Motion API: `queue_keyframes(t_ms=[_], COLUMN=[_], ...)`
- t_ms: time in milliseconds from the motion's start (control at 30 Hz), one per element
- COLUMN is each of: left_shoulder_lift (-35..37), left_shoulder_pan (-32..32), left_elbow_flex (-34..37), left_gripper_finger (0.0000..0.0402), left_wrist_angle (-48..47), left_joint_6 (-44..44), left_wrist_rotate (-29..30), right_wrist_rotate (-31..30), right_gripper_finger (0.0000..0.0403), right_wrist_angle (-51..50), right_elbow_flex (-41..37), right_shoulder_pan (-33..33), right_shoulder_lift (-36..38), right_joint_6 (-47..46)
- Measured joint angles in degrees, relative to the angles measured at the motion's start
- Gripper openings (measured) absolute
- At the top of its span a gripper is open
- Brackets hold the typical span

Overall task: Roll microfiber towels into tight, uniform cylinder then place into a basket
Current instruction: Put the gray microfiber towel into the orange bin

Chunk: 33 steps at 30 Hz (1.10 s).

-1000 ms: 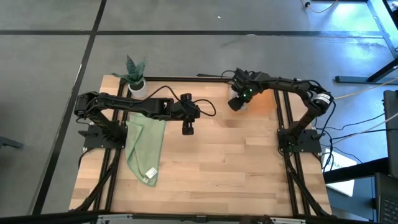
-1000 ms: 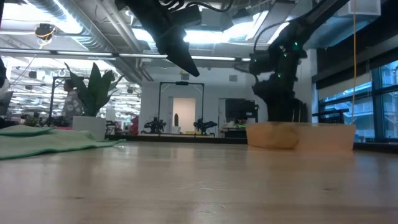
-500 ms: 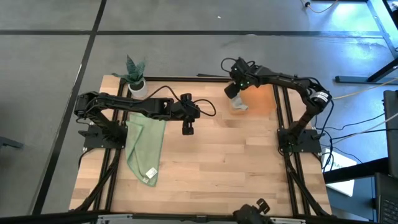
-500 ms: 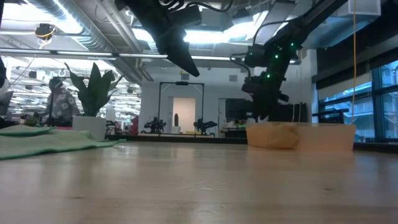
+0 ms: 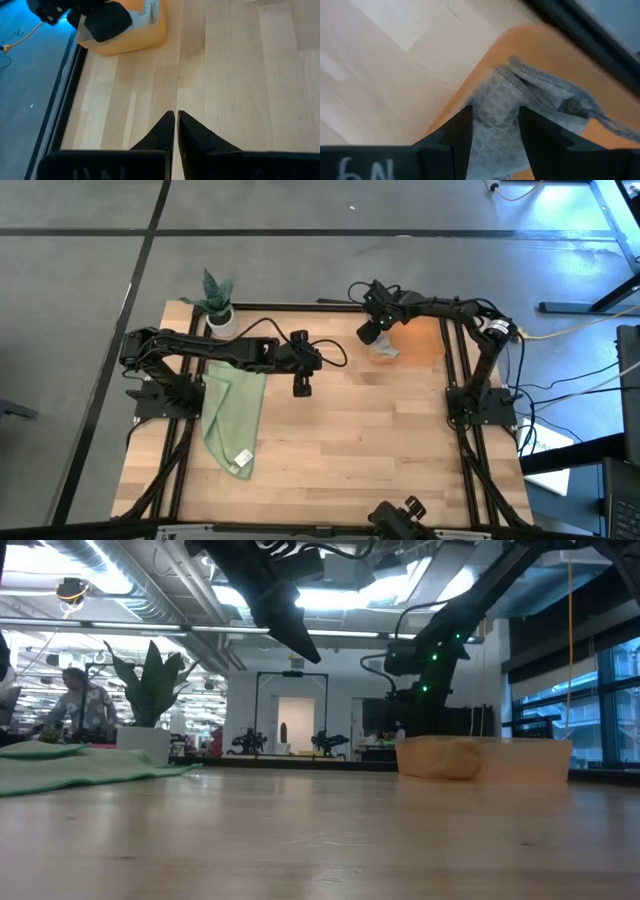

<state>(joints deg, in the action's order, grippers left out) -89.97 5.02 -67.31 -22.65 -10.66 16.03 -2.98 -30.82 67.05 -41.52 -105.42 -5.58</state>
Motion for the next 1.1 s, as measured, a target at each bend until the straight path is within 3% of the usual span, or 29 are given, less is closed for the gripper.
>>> queue_keyframes(t_ms=[267,533,700,867,1100], left_shoulder_lift=[0.0,0.0,0.0,0.0,0.0], left_shoulder_pan=[0.0,0.0,0.0,0.0,0.0], left_elbow_flex=[0.0,0.0,0.0,0.0,0.0], left_gripper_finger=[0.0014,0.0014,0.0014,0.0014,0.0014], left_wrist_angle=[0.0,0.0,0.0,0.0,0.0], left_joint_6=[-0.3,-0.3,-0.3,-0.3,-0.4], left_wrist_rotate=[0.0,0.0,0.0,0.0,0.0], right_wrist_rotate=[0.4,2.3,5.7,5.9,12.1], right_gripper_finger=[0.0159,0.0159,0.0159,0.0159,0.0159], right_wrist_angle=[-5.2,-19.8,-28.7,-25.0,-14.5], right_elbow_flex=[3.5,9.9,7.9,1.5,-6.4], right_shoulder_pan=[0.0,0.7,1.9,3.1,3.1], right_shoulder_lift=[2.0,6.9,7.3,7.3,7.3], right_joint_6=[-0.1,-3.1,-7.8,-9.1,-11.0])
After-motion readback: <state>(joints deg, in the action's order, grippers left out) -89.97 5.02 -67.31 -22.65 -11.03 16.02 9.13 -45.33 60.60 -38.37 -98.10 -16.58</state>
